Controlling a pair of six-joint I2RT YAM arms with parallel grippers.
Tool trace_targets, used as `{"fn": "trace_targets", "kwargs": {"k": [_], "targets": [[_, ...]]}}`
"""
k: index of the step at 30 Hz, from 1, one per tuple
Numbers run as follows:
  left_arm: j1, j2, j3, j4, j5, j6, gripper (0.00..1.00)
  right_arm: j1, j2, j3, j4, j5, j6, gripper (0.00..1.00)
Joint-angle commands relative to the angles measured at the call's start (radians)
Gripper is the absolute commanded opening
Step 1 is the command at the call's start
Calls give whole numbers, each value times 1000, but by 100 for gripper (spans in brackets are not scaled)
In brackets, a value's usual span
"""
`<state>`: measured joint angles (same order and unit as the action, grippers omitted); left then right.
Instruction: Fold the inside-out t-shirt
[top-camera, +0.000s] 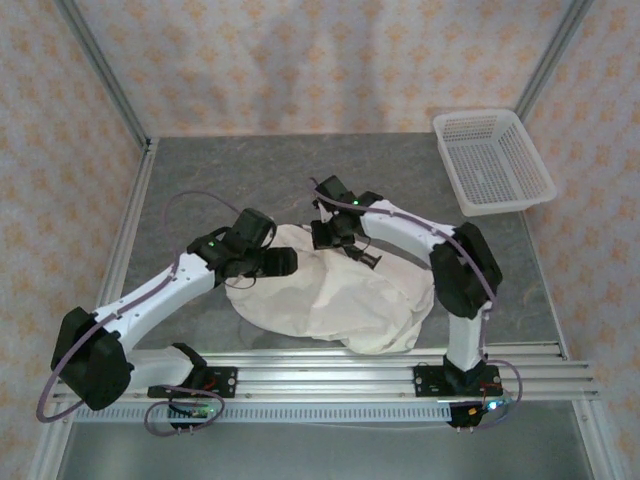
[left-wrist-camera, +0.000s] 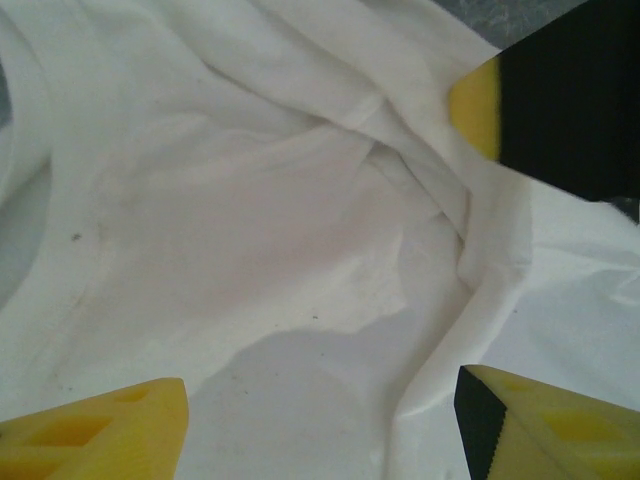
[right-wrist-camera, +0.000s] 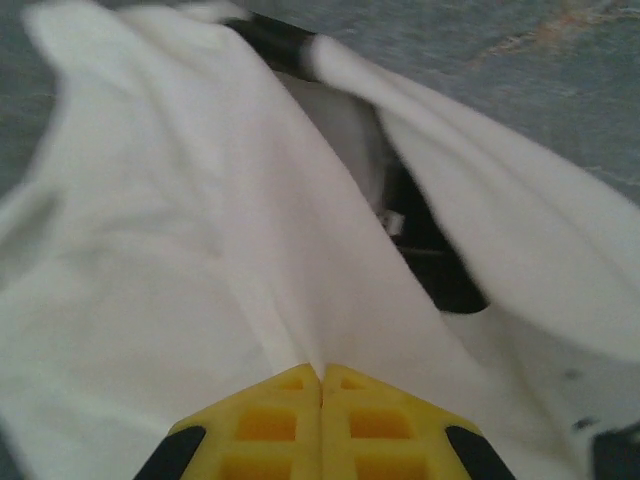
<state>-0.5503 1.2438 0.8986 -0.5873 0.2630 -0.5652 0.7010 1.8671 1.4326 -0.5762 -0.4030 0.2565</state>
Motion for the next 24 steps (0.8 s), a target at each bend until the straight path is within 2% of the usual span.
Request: {"fn": "trace_targets", "kwargs": {"k": [1,4,6,14,17,18,19,20,21,24], "targets": [[-2,44,-37,105,68,-81,72,-10,-169,-66,105,-119,93,0],[-2,90,-61,208,109,-131,73,-22,-252,-145,196,-152,163,0],[-2,131,-61,254,113,-143,78,-26,-280,-169,223,-165,187,0],[-3,379,3,376,113,-201,80,-26,-280,-163,244,-220,229,0],[-6,440,44,351,83,-226,65,-26,-285,-161,234,-201,233,0],[-9,451,52,351,81,-226,53,-26,-287,-163,227,-184,235,0],[-10,452,56,348,80,-228,34,-27,-291,-164,215,-161,236,0],[-7,447,60,336,73,-226,9,-33,-294,-168,199,-128,240,0],[-8,434,64,321,64,-219,0,-42,-300,-177,189,-101,250,0],[10,346,70,287,92,-194,0,-115,-345,-261,214,-73,286,0]]}}
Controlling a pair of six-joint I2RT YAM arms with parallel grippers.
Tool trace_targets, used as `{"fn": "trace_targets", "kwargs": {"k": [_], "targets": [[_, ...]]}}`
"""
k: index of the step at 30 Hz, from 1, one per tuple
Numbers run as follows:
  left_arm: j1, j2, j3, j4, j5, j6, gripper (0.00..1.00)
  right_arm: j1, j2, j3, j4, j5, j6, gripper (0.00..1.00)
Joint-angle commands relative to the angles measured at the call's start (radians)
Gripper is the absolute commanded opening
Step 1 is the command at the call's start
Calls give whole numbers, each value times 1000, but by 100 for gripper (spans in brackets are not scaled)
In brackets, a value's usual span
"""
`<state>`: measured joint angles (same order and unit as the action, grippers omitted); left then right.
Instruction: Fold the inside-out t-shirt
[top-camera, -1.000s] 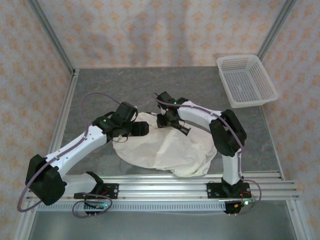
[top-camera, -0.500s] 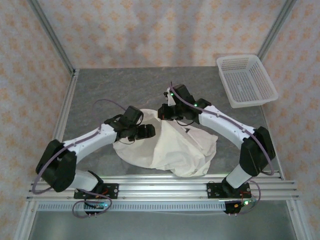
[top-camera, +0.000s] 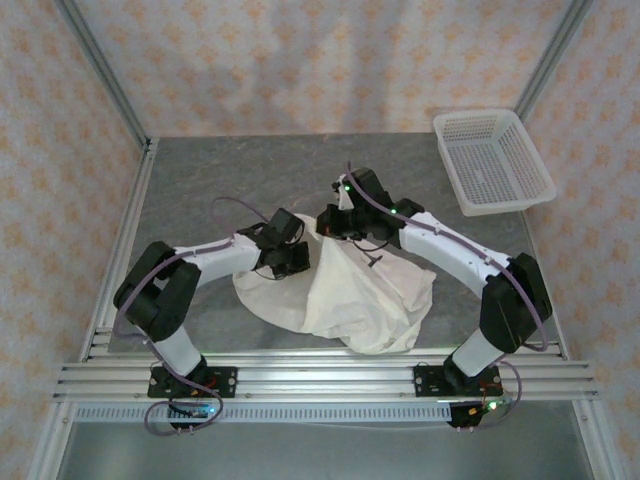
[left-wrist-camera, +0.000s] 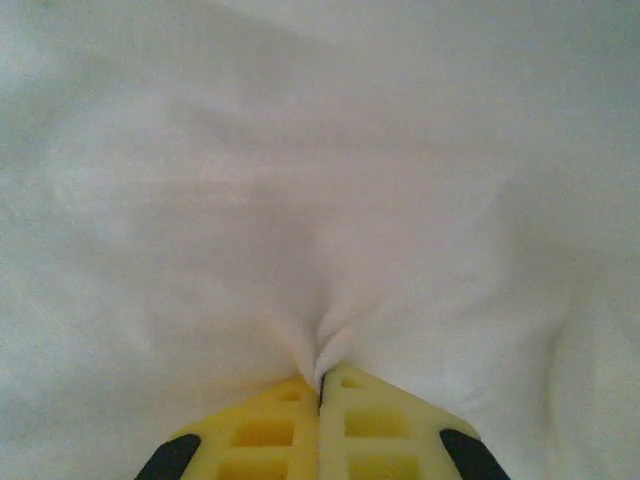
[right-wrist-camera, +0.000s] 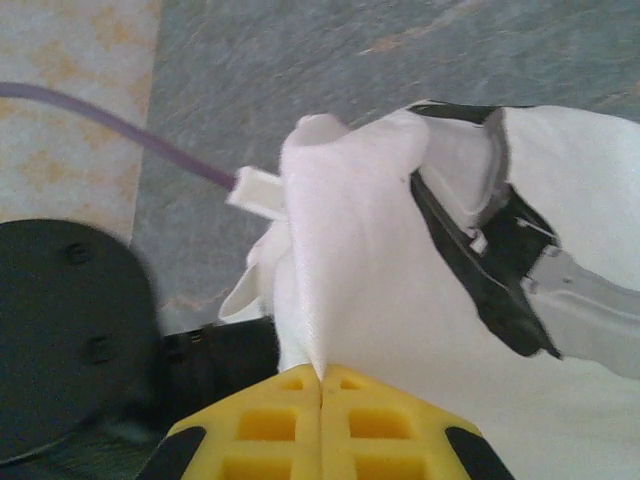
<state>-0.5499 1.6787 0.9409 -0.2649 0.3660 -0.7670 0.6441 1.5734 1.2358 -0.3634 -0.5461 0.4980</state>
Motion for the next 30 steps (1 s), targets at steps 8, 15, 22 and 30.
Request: {"fn": "trace_targets", "kwargs": {"k": [8,15,22,30], "targets": [[113,-417,43,-133,141,87,0,-139,-71,-342,54,140,-131,0],[113,-451,83,-328,165,300,0,-76,-233,-343,56,190,-299,36],[112,-487,78,-345,175,334,0,52,-298,-391,232,213,-839,73],[108,-499,93,-362,181,358,0,69,32,-167,189,240,-1083,67]]}}
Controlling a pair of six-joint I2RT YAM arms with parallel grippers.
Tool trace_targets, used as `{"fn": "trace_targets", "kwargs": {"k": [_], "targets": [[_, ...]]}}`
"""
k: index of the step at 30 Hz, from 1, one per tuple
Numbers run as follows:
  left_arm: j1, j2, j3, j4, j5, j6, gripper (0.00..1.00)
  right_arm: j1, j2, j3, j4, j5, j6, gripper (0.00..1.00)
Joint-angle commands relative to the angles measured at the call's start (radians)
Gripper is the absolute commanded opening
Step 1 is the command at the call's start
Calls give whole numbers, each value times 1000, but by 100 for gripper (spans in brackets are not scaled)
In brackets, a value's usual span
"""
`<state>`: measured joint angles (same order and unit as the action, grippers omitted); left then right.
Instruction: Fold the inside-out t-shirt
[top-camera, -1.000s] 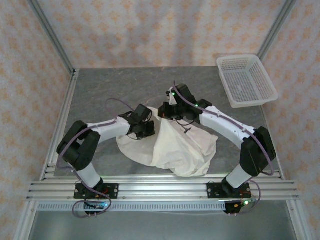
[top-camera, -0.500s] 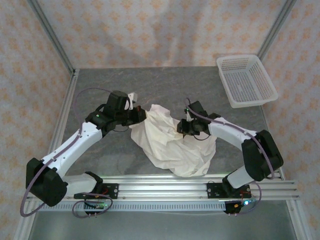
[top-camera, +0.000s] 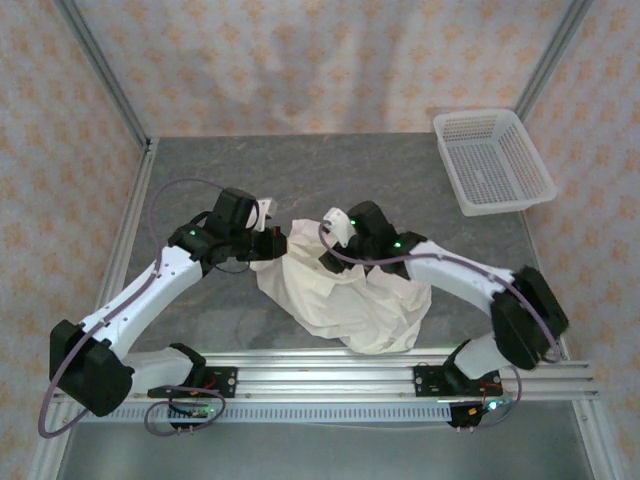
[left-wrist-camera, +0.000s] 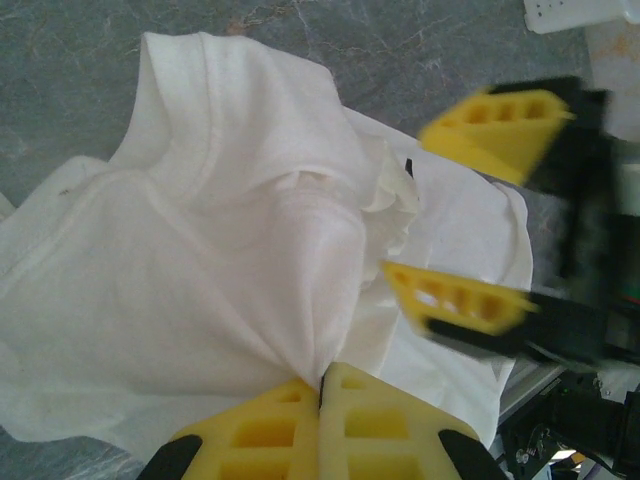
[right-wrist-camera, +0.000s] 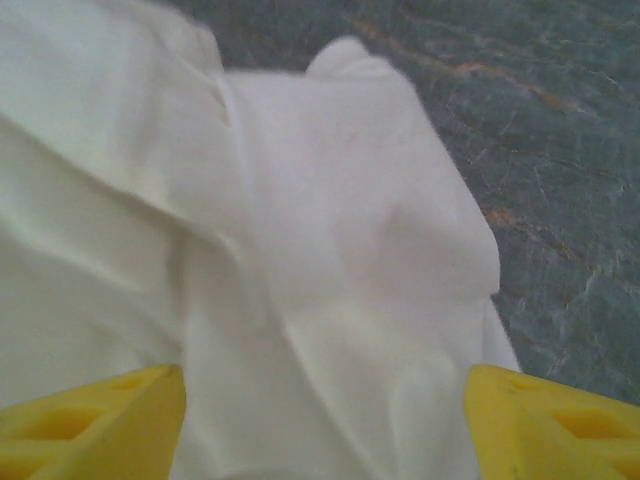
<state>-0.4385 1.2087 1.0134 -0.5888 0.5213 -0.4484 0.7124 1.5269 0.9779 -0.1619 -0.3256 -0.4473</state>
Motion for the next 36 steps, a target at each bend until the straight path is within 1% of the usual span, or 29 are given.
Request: {"fn": "trace_targets", "kwargs": {"k": [1,3,4,6,7,9,10,11,13,14,15,17,19,20,22,23,24,26,27,29,31,33,36], "targets": [[-3,-34,20,-46,19,48,0,1,116,120,-15,13,-125,55],[-1,-47,19,-76,-36,57,0,1,148,159,-10,-47,-80,13],[4,-55,18,-103,-95,56,0,0,137,161,0,-95,-56,0],[24,-66,3,-150,-241,47,0,-3,80,150,-6,-225,-4,0],[46,-67,-20,-154,-294,56,0,-9,39,147,-13,-301,50,0],[87,-46,-63,-124,-352,88,0,-29,-24,161,-50,-449,203,0],[95,-20,-82,-90,-371,112,0,-41,-47,171,-73,-547,280,0],[99,16,-84,-62,-365,129,0,-48,-72,173,-79,-649,353,0],[99,90,-73,10,-286,138,0,-48,-105,157,-41,-763,473,0],[98,118,-69,45,-254,126,0,-48,-112,149,-12,-799,527,0],[99,144,-64,85,-225,111,4,-48,-120,140,27,-821,587,0],[98,170,-44,107,-204,97,20,-50,-129,138,50,-787,658,0],[98,154,3,36,-250,106,32,-50,-134,165,-36,-649,650,0],[99,131,17,2,-278,114,37,-51,-132,178,-69,-594,640,0],[98,40,25,-63,-321,143,47,-53,-128,183,-73,-539,635,0],[98,-7,18,-78,-320,158,49,-54,-127,182,-63,-528,639,0],[95,-67,4,-89,-294,178,51,-54,-124,177,-47,-518,646,0],[81,-174,-38,-76,-196,213,54,-54,-114,181,-35,-512,656,0],[64,-224,-59,-64,-151,217,57,-54,-108,187,-35,-513,663,0],[15,-288,-92,-39,-124,208,61,-54,-98,195,-32,-512,674,0],[-50,-316,-121,1,-122,204,61,-53,-91,203,-27,-513,687,0],[-105,-310,-145,58,-121,213,61,-53,-88,207,-27,-511,689,0],[-144,-252,-160,144,-118,237,61,-53,-88,215,-42,-515,690,0]]}}
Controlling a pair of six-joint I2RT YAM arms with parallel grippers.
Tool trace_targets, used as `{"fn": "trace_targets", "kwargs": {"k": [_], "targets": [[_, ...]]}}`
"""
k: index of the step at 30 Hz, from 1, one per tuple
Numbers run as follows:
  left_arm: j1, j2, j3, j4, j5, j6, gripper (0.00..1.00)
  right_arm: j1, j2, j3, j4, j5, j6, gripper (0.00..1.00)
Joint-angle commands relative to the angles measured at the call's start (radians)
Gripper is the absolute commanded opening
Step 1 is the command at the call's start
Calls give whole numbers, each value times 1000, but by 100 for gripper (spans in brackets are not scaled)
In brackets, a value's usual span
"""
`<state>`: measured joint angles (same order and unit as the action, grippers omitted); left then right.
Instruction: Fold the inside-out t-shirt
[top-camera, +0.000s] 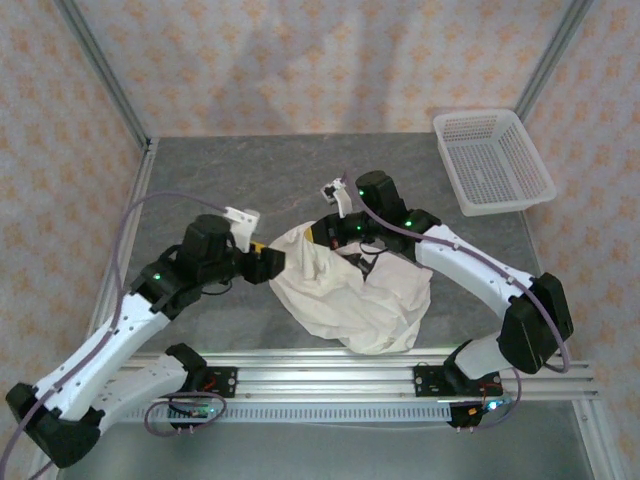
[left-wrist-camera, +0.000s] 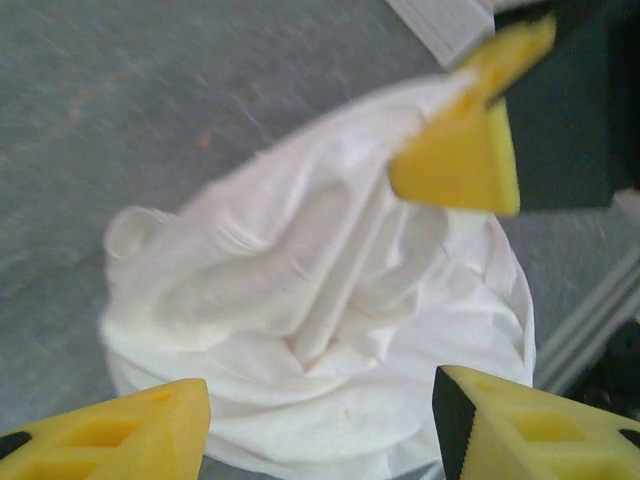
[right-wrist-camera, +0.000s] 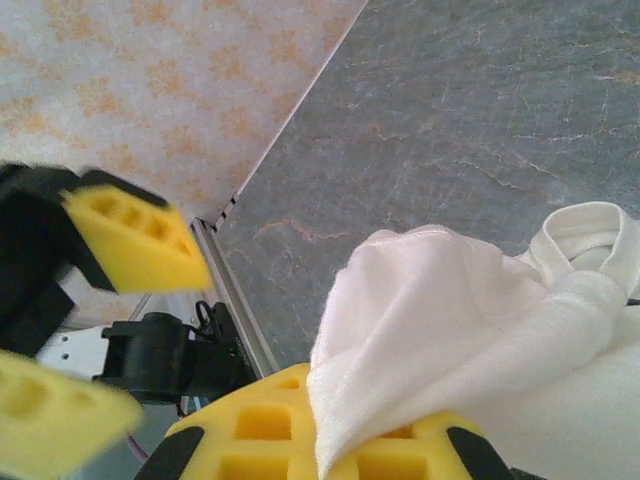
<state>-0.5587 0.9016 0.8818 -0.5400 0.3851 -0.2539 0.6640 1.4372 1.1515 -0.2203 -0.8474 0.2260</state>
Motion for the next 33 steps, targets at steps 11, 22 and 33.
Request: {"fn": "trace_targets", "kwargs": {"k": [11,22,33], "targets": [[-25,304,25,253,-74,70,57,0,6,66,30,-13,53,0],[-26,262,117,179,64,-14,0,-94,37,20,-16,221,68,0],[-25,87,113,118,153,-91,0,-118,81,-54,-50,413,-132,25]]}}
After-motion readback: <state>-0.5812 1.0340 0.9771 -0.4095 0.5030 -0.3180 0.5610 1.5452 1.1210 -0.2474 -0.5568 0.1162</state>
